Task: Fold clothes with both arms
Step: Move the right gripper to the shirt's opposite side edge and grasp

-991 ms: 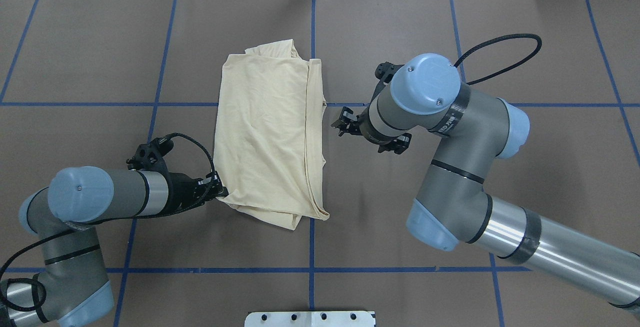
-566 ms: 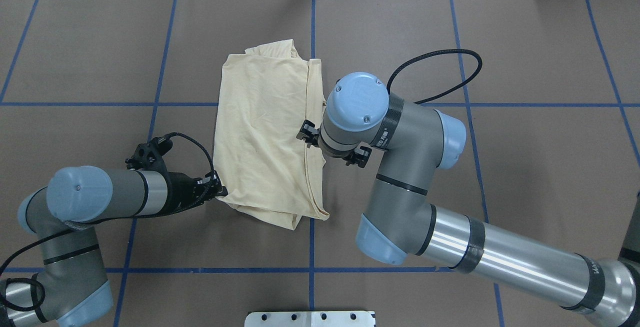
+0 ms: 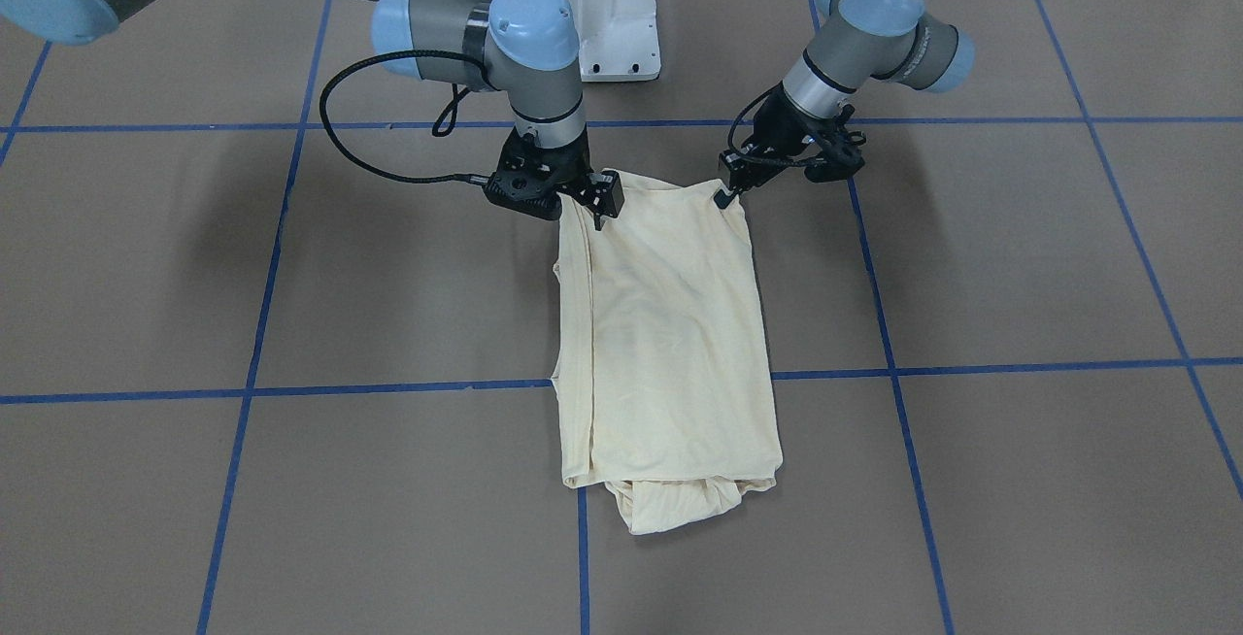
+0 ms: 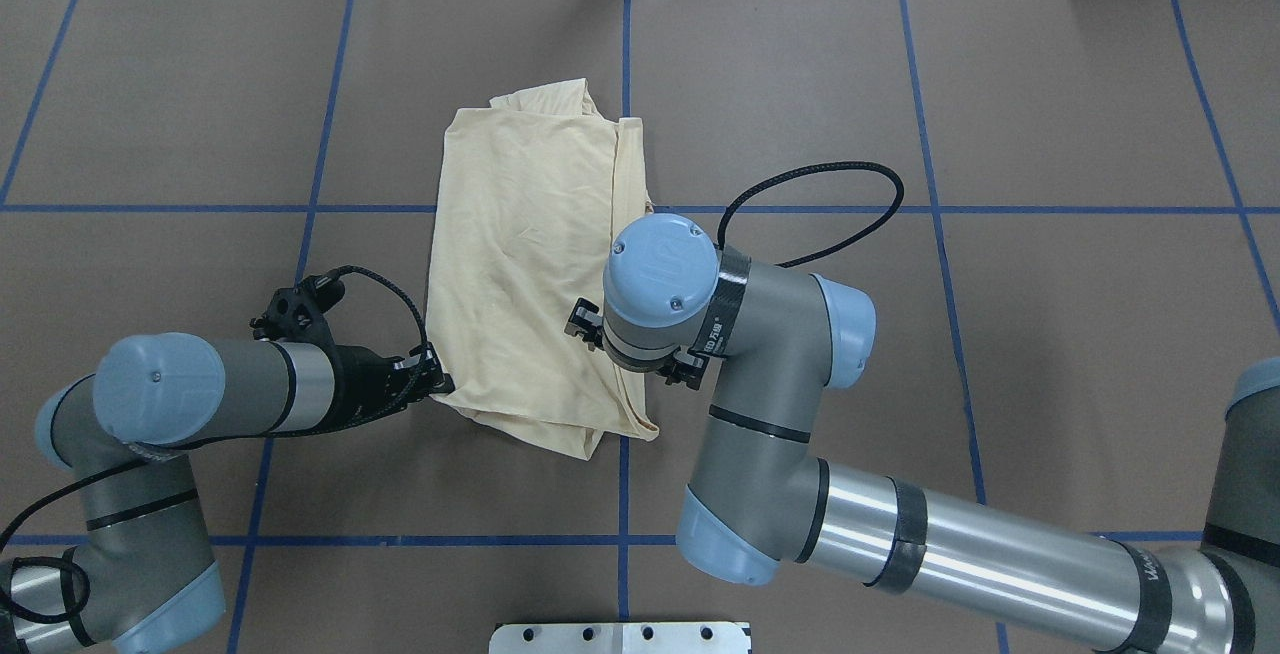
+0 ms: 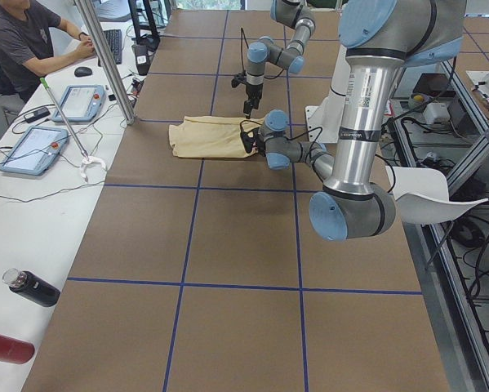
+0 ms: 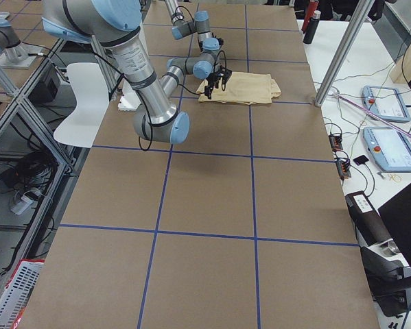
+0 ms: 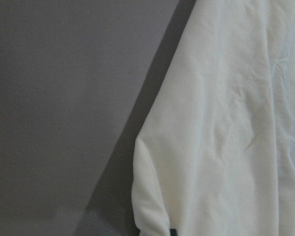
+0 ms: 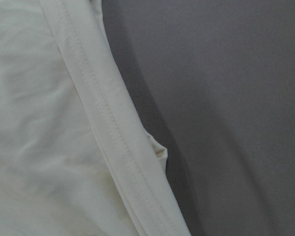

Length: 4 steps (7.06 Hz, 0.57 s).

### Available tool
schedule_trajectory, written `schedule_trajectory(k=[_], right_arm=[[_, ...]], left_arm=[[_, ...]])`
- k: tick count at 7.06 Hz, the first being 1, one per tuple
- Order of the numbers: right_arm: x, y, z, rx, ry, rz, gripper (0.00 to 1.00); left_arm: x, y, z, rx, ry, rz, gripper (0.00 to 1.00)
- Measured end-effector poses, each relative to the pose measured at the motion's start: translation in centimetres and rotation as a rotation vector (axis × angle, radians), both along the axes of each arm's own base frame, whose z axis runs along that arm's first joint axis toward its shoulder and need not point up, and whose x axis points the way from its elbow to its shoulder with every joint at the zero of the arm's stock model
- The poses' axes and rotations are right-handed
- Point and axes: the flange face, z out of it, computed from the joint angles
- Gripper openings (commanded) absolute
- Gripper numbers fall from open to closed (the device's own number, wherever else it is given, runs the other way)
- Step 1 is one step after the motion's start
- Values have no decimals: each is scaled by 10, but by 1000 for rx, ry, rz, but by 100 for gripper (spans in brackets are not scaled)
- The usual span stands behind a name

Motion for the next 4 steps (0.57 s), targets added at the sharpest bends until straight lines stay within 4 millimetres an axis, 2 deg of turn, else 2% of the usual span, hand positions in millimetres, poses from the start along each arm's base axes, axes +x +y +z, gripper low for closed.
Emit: schedule_trajectory(k=[4], right_arm=[[-34, 2, -1, 7, 35, -39, 100]], left_arm=[[0, 1, 0, -2, 0, 3, 0]])
